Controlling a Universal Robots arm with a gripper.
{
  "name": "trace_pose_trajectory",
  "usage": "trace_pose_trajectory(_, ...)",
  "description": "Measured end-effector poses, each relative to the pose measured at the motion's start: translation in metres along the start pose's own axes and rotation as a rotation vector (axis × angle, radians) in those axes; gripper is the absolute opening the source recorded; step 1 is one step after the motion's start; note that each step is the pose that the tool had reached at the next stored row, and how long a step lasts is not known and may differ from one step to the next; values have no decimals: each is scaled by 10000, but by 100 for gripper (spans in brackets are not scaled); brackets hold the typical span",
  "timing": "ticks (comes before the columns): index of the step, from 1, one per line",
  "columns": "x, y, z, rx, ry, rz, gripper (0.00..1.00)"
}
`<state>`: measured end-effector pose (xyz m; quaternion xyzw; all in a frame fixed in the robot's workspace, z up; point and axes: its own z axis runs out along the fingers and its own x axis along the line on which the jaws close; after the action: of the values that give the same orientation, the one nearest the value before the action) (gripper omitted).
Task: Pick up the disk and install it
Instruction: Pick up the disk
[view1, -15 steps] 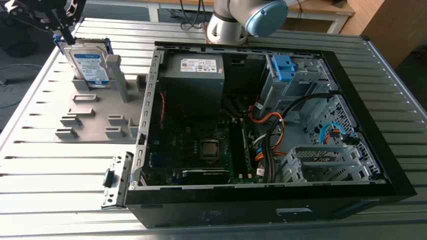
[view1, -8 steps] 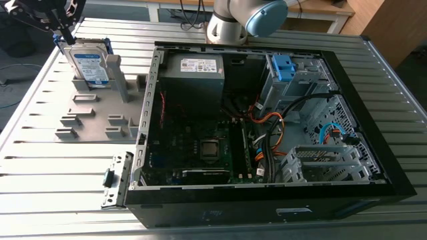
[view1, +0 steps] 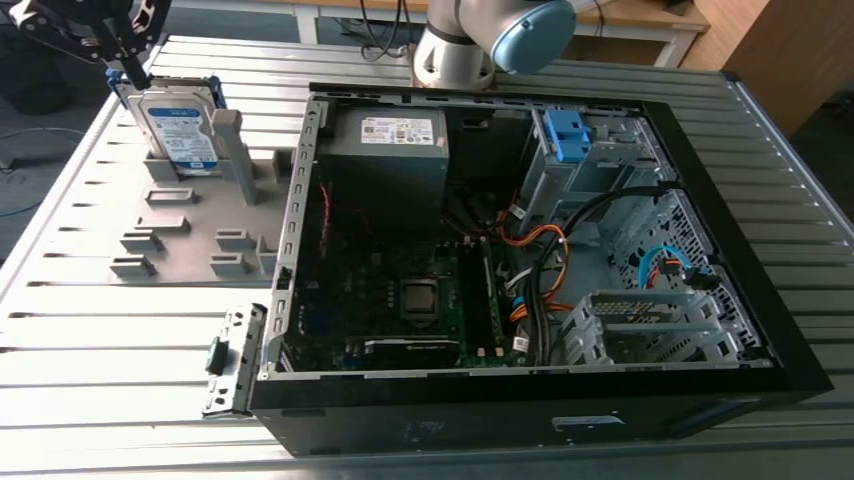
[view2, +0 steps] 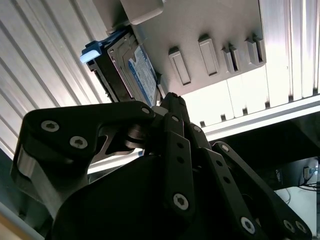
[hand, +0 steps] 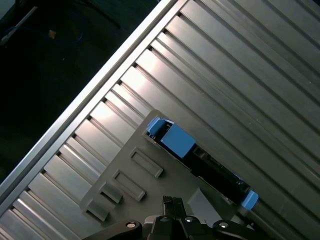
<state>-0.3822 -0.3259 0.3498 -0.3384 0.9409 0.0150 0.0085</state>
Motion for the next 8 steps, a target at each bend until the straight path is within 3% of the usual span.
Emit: trace_pose_trajectory(8,0,0,0,-5,4,-172,11)
